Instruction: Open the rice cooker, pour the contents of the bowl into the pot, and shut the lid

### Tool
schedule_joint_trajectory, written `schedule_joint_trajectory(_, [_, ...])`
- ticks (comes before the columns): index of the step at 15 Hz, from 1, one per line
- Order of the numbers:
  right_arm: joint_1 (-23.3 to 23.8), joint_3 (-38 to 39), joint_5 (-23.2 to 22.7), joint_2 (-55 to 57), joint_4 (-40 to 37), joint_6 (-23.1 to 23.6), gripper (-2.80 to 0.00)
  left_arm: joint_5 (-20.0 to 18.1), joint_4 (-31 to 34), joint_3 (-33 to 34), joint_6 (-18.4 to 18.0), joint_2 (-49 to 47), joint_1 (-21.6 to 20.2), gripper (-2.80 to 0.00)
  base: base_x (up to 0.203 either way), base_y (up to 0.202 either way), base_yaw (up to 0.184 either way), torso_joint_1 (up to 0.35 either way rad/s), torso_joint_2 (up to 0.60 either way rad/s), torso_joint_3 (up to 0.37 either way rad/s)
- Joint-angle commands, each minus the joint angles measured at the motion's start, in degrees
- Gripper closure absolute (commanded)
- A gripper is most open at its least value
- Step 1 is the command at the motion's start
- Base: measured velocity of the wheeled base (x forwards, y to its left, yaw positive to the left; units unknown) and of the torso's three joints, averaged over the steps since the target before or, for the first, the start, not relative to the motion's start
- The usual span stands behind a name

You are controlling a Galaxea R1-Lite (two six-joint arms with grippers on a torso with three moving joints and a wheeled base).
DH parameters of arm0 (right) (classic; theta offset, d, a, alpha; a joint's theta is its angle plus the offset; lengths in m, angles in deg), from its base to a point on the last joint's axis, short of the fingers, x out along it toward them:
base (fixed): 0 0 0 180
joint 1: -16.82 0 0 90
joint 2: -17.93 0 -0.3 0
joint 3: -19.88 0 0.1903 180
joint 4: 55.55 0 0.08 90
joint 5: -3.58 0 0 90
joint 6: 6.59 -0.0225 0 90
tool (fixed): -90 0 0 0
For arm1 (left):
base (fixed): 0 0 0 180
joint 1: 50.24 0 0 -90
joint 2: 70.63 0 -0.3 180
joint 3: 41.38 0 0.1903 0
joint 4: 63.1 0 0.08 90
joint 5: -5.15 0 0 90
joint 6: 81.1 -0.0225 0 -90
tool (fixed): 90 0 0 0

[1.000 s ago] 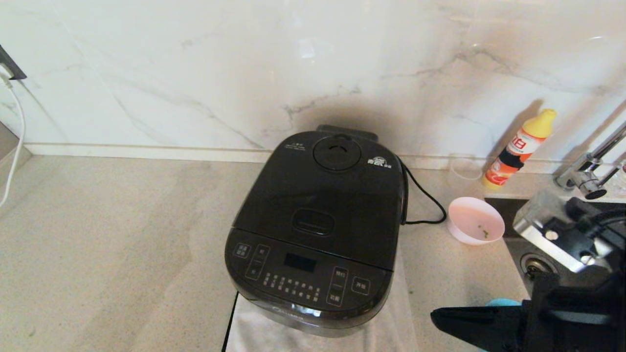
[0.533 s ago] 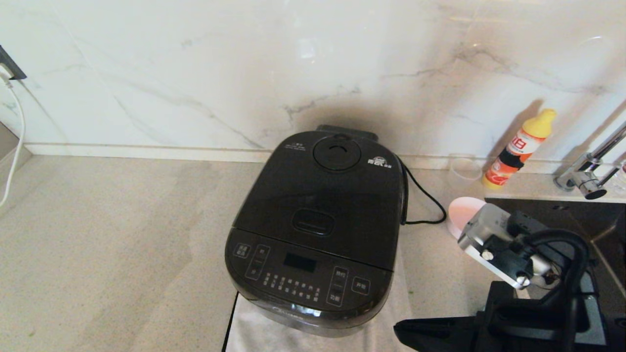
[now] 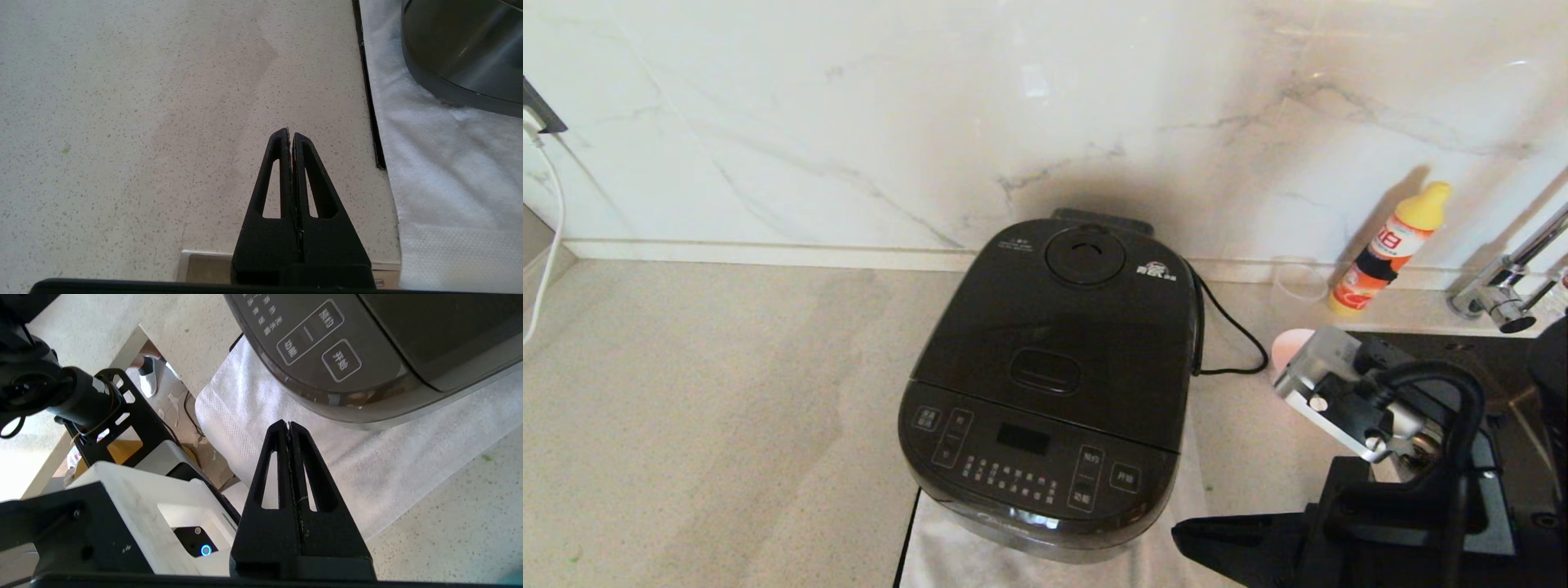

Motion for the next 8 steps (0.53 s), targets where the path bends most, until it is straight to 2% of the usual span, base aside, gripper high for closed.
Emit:
schedule_joint_trajectory(1, [0.50,-0.87,0.11,0.87,0.02,-0.08,0.00,-0.02,0.03,-0.01,-0.03,-0.05,0.00,0.00,0.000,0.000,0.000,0.000,0.00,0.000])
schedule_joint_trajectory(8, [4.90,-2.28,-2.00,0.69,0.00,0.18,0.00,-0.02,0.03,-0.01,-0.03,-0.14,0.00,0.00,0.000,0.000,0.000,0.000,0.00,0.000])
